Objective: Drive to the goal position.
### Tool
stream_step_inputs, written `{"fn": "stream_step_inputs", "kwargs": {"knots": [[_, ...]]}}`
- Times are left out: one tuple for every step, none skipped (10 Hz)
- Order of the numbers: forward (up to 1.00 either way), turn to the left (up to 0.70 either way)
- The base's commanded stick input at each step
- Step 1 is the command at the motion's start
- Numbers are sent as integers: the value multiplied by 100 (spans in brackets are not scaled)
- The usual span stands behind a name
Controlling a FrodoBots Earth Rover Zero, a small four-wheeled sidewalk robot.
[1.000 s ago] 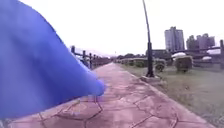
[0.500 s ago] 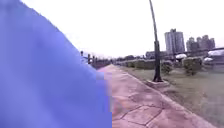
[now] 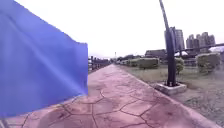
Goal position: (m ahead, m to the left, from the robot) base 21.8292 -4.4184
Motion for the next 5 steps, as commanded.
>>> {"fn": "stream_step_inputs", "kwargs": {"knots": [[0, 0], [0, 0], [0, 0], [0, 0], [85, 0]]}}
